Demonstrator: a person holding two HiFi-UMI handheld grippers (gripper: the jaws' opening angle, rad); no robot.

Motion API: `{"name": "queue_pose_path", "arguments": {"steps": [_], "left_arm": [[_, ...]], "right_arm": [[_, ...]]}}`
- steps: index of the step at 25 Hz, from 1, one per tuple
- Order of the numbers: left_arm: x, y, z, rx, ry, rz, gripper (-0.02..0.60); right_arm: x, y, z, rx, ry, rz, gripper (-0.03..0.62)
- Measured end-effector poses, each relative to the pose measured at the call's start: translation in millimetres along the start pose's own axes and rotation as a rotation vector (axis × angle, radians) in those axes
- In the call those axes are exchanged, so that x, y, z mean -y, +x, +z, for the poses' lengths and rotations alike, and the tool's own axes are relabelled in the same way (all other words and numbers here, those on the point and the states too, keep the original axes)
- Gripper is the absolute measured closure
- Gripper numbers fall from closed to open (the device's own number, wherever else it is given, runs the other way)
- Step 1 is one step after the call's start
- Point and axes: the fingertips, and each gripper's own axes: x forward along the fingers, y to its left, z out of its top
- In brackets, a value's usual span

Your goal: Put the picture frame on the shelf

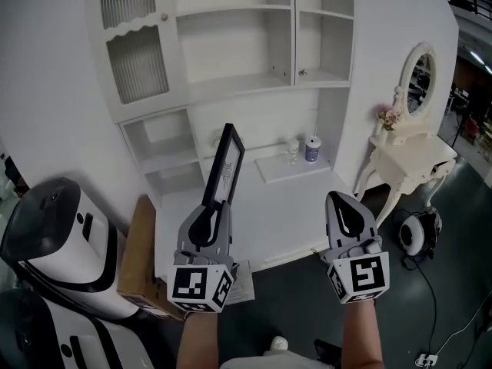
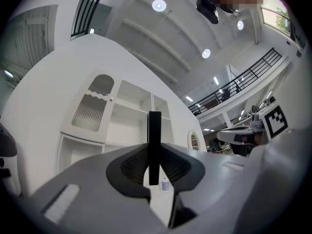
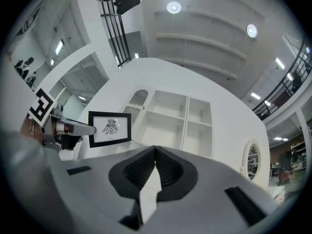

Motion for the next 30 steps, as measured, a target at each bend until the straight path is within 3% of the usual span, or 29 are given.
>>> {"name": "queue_pose_path", "arguments": {"steps": [7,11,17,30], "left_arm": [[17.5,59.3,-12.5,-0.008,0.02,0.02,0.506],[18.0,82.4,-17.1,-0.012,0.015,0.022,0.506],[10.8,104.6,-23.8,-0.012,0.037,0.021,0.506],[-97.5,134.4,-53.7,-0.039,0.038,0.157,0.506]], "right_arm": [[40.1,43.2,-25.6,0.015,0.014,0.056,0.586],[56.9,61.4,-30.5,0.011,0.031,0.045,0.586],[58.5,89.0,-45.6,0.022,0.039,0.069,0.586],[9.9,203.1,-74.1,0.016,0.06,0.186,0.586]]}}
